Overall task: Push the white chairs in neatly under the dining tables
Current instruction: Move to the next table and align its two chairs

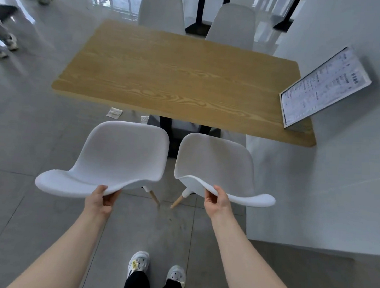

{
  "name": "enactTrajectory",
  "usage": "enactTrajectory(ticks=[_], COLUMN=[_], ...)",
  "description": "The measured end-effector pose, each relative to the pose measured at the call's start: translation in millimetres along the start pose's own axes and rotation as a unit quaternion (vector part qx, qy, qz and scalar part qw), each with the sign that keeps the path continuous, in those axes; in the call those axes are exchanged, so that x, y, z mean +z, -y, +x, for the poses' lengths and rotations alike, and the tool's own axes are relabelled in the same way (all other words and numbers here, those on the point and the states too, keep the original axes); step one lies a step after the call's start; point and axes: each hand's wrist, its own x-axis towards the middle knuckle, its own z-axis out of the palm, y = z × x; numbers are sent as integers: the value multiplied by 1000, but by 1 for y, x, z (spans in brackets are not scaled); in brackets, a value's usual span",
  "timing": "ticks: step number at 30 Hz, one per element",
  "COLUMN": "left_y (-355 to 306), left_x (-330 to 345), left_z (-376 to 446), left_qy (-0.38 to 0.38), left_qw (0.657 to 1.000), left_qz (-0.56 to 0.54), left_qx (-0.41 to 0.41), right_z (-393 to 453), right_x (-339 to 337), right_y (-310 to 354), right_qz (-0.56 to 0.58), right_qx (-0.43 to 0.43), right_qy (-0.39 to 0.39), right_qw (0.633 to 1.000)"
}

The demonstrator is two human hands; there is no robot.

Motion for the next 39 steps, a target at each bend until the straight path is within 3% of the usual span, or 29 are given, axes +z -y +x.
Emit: enactTrajectory(ticks=[12,29,39], left_y=[2,4,-13], left_x=[24,12,-2], left_z=[-6,-4,-11], left_qy=[-74,-57,2], left_qw=[997,998,996], left_qz=[-8,29,55], left_qx=[26,27,-69], right_z=[2,0,-20], right_x=[-23,-44,-64], right_y=[-15,-45,-59], right_qz=[-6,-47,-112], right_qx=[-21,-74,-70], right_qy=[-39,-56,-70], right_qw=[999,995,989])
